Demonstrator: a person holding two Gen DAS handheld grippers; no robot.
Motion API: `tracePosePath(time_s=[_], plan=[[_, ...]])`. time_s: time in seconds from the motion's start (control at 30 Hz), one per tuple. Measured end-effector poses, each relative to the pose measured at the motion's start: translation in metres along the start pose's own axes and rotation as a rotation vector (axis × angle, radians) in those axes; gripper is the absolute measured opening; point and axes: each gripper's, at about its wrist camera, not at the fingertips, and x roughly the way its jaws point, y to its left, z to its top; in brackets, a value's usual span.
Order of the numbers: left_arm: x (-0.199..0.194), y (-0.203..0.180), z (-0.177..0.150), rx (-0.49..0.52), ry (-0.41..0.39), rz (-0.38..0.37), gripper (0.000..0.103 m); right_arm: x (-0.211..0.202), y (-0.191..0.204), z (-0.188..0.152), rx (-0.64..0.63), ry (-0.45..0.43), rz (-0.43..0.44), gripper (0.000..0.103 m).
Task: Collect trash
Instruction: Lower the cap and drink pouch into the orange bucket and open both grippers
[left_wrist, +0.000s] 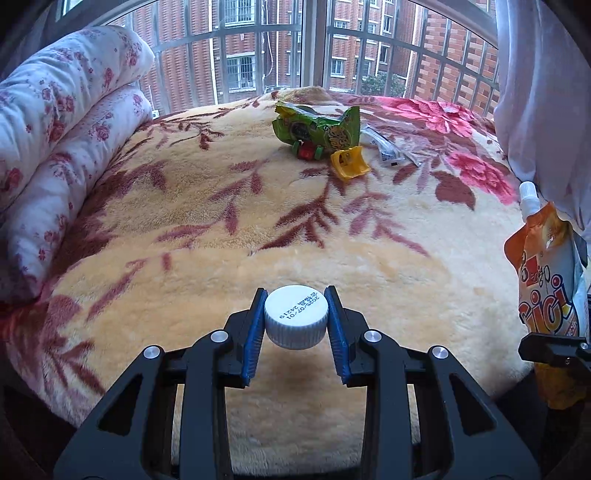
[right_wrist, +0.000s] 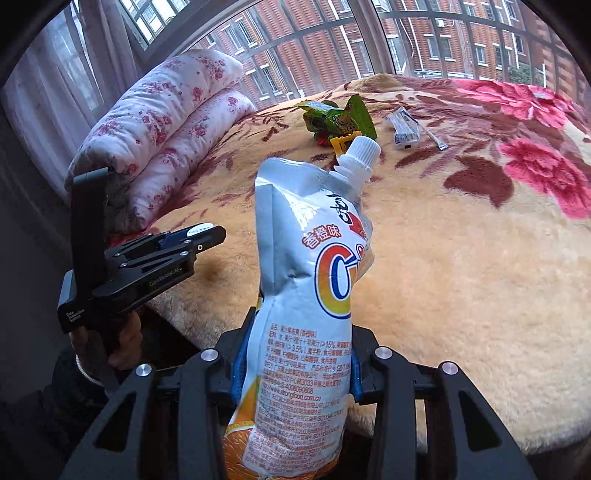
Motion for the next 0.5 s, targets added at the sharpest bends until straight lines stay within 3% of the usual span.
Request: tracePosePath(time_s=[0.5], plan=[[-0.049,-0.026,-0.085,0.070,0.037,-0.024,0.031,-0.034,0.061,-0.086,-0.086,-0.030,0.008,0.041]])
